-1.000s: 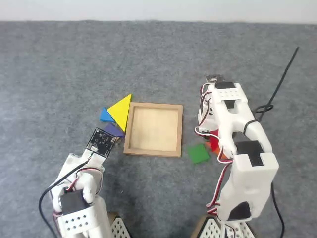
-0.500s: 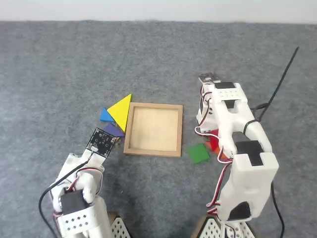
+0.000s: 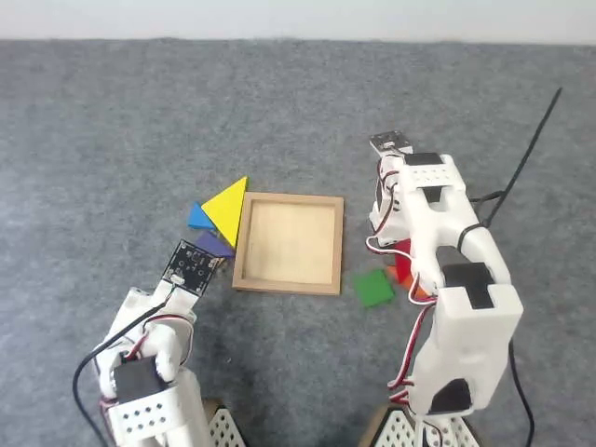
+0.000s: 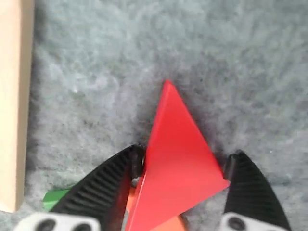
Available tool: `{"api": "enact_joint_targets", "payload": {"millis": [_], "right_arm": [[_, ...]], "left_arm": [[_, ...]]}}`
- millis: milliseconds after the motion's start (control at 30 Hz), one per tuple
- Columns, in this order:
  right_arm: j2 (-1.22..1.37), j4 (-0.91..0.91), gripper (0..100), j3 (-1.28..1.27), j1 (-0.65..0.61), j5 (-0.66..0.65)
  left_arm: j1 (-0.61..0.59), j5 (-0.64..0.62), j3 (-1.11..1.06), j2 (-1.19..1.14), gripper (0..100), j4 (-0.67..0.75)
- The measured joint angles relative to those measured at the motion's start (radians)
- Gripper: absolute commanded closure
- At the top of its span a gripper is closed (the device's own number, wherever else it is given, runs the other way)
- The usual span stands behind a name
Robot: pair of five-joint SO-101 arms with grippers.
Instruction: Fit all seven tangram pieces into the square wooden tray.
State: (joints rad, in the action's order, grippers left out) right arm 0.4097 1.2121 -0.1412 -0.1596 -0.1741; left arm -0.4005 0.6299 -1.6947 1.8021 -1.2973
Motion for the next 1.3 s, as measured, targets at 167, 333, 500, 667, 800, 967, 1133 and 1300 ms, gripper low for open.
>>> {"api": "enact_joint_targets", "payload": {"millis": [167,333,500,667,800,967,1133,1300], "right_arm": [[0.000,0.012,54.8,0.003,0.000,0.051],[0.002,0.058,64.0,0.003,-0.003,0.084],[0.002,0.061,70.6,0.003,-0.003,0.127],[0.002,0.054,70.9,0.003,-0.002,0.132],[0.002,0.052,71.0,0.003,-0.002,0.132],[0.002,0.052,72.4,0.003,-0.002,0.132],[0.026,0.054,82.7,0.020,0.005,0.132],[0.038,0.066,82.7,0.060,0.008,0.126]], "left_arm": [[0.000,0.000,0.000,0.000,93,0.000],[0.000,0.000,0.000,0.000,93,0.000],[0.000,0.000,0.000,0.000,93,0.000],[0.000,0.000,0.000,0.000,93,0.000],[0.000,0.000,0.000,0.000,93,0.000],[0.000,0.000,0.000,0.000,93,0.000],[0.000,0.000,0.000,0.000,93,0.000],[0.000,0.000,0.000,0.000,93,0.000]]}}
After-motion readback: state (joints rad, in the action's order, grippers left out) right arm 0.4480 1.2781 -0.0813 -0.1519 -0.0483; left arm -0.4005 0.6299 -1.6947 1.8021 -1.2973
